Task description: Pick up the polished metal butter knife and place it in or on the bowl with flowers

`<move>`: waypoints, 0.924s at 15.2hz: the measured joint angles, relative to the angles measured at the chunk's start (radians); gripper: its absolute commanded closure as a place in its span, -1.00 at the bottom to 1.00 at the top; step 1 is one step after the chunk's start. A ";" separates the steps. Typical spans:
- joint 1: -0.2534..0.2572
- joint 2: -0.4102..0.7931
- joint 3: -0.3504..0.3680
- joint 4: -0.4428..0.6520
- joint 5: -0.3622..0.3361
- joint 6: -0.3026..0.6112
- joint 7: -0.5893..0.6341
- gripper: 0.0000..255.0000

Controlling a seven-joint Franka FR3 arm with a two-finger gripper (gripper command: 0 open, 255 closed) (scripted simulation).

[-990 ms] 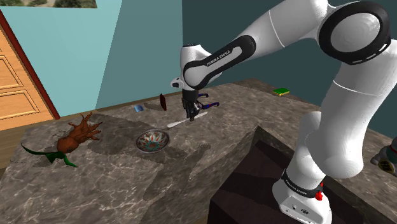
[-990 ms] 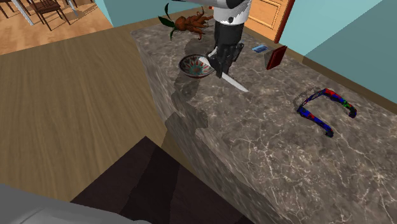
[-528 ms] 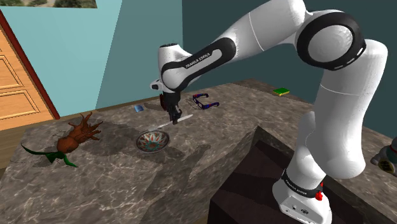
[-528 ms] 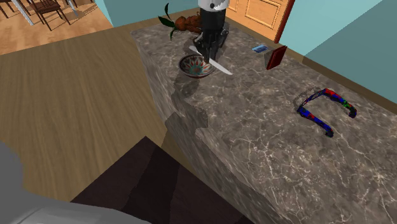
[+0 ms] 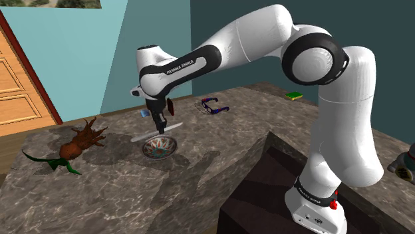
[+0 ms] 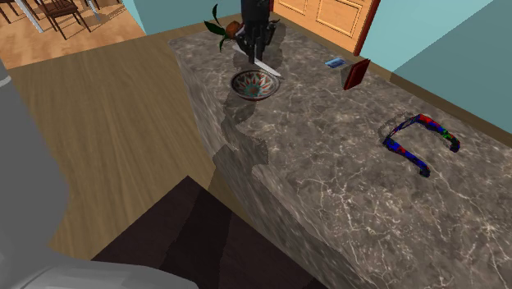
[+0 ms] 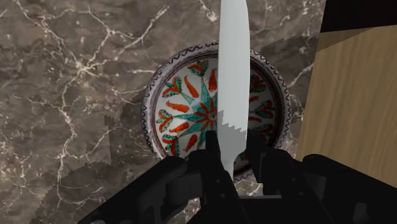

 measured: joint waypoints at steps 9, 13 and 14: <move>-0.003 0.059 0.007 -0.029 0.014 0.086 -0.006 1.00; -0.003 0.084 0.011 -0.046 0.020 0.128 -0.007 1.00; -0.005 0.091 0.011 -0.050 0.023 0.139 -0.011 1.00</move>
